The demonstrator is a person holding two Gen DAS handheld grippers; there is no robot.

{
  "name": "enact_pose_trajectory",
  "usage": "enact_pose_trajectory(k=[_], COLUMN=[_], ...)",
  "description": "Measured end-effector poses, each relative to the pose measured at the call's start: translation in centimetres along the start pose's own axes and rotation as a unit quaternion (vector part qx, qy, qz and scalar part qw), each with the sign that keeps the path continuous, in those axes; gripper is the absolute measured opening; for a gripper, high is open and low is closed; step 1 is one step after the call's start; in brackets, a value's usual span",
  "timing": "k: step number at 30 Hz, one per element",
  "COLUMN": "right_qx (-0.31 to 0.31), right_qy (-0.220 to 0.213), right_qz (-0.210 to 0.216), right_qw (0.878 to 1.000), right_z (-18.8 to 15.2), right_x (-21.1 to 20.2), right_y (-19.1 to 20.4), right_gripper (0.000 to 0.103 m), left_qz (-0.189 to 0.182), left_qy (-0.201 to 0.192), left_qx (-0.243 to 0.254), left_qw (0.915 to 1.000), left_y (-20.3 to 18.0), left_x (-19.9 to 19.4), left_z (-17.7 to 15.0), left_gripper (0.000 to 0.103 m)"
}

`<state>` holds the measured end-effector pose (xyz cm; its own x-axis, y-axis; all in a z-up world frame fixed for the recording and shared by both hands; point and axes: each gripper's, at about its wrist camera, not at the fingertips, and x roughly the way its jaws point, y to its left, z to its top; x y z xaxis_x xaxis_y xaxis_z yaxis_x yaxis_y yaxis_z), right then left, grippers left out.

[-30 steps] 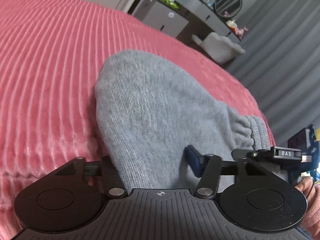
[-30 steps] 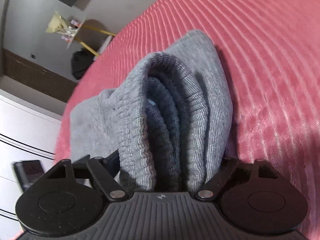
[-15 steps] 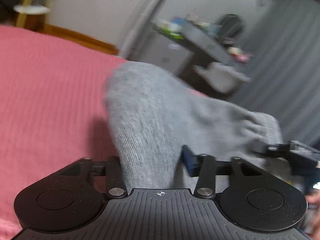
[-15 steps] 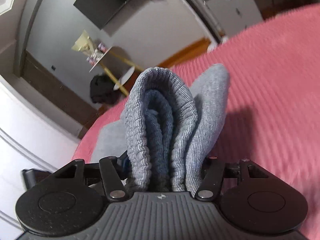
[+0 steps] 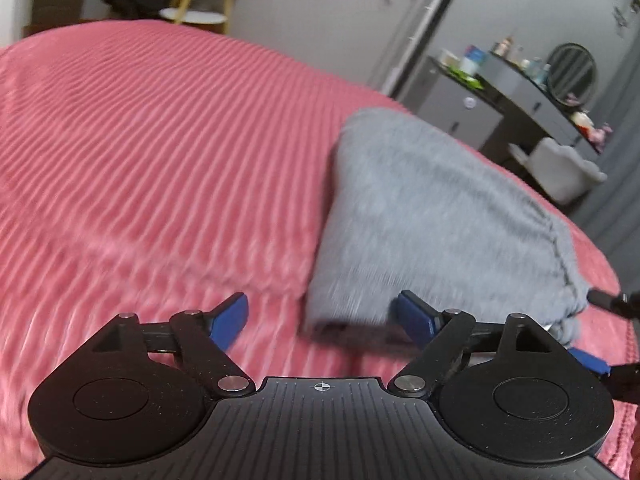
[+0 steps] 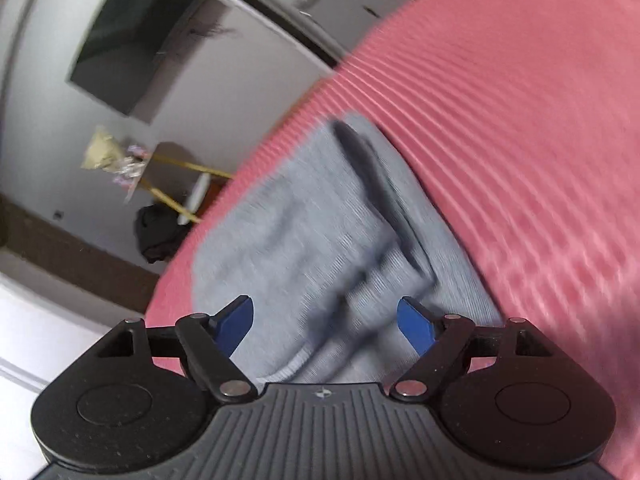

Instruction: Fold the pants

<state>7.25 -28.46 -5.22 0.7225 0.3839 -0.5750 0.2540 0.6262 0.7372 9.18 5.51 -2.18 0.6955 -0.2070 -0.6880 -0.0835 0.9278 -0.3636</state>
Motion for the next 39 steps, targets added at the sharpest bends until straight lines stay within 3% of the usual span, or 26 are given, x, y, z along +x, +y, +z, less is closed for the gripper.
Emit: enact_pose_trajectory(k=[2,5,7,8,10,14,16,17,18,19,21,24,26,28,30,32,34,39], right_qx=[0.017,0.065,0.088,0.098,0.103,0.126,0.133,0.13,0.124,0.113,0.075,0.05,0.061,0.029,-0.027,-0.036,-0.042,-0.13], right_qy=[-0.018,-0.04,-0.058,-0.068,-0.086,-0.085,-0.08,-0.078,-0.076,-0.075,-0.083,-0.112,-0.122,-0.121,-0.092,-0.098,-0.103,-0.169], right_qz=[-0.005,-0.005,-0.001,-0.005,-0.024,-0.013,-0.001,0.0,-0.007,-0.02,-0.045,0.002,0.034,-0.003,-0.078,-0.065,-0.078,-0.139], right_qw=[1.0,0.997,0.994,0.993,0.991,0.988,0.988,0.988,0.989,0.99,0.993,0.992,0.99,0.992,0.992,0.992,0.991,0.967], right_z=[-0.4,-0.5,-0.9,-1.0,-1.2,-1.2,-0.9,-0.5,-0.1,0.1,0.1,-0.5,-0.8,-1.1,-1.4,-1.8,-1.7,-1.7], right_x=[0.5,2.0,2.4,2.4,2.7,3.5,4.0,4.2,4.5,4.5,4.2,2.3,1.3,1.6,3.1,2.7,2.1,-0.7], right_y=[-0.3,-0.8,-1.5,-1.5,-1.4,-2.1,-2.1,-1.8,-1.6,-1.3,-0.1,0.8,-0.1,-0.8,-1.2,-1.4,-0.7,2.4], right_gripper=[0.081,0.089,0.087,0.084,0.053,0.058,0.07,0.071,0.07,0.056,0.044,0.04,0.04,0.043,0.048,0.05,0.059,0.064], left_qz=[0.01,0.013,0.012,0.01,0.003,-0.021,-0.023,-0.023,-0.022,-0.022,-0.024,-0.036,-0.051,-0.042,-0.017,0.002,0.005,0.04], left_qy=[-0.002,-0.01,-0.013,-0.013,-0.011,-0.017,-0.011,-0.009,-0.009,-0.01,-0.015,-0.07,-0.094,-0.086,-0.065,-0.054,-0.06,-0.076], left_qx=[-0.006,-0.002,-0.01,-0.014,-0.023,-0.052,-0.058,-0.058,-0.059,-0.061,-0.067,-0.082,-0.095,-0.104,-0.102,-0.087,-0.071,-0.026], left_qw=[0.9999,0.9999,0.9998,0.9998,0.9997,0.9983,0.998,0.998,0.998,0.9979,0.9974,0.9935,0.9897,0.99,0.9925,0.9947,0.9956,0.9959], left_y=[-0.1,0.1,0.3,0.3,0.8,1.2,1.4,1.4,1.4,1.4,1.6,2.1,2.8,3.1,3.0,2.6,2.1,0.4], left_x=[0.0,-0.2,-0.2,-0.1,-0.3,0.0,0.3,0.4,0.5,0.5,0.3,-1.4,-2.1,-1.8,-1.0,-0.5,-0.5,-0.1], left_z=[-0.4,-0.7,-0.8,-0.7,-0.9,-1.0,-0.9,-1.0,-1.0,-1.0,-1.0,-1.0,-1.0,-0.9,-0.8,-0.8,-0.8,-1.1], left_gripper=[0.088,0.088,0.088,0.088,0.088,0.088,0.088,0.088,0.089,0.089,0.088,0.087,0.087,0.088,0.088,0.088,0.088,0.091])
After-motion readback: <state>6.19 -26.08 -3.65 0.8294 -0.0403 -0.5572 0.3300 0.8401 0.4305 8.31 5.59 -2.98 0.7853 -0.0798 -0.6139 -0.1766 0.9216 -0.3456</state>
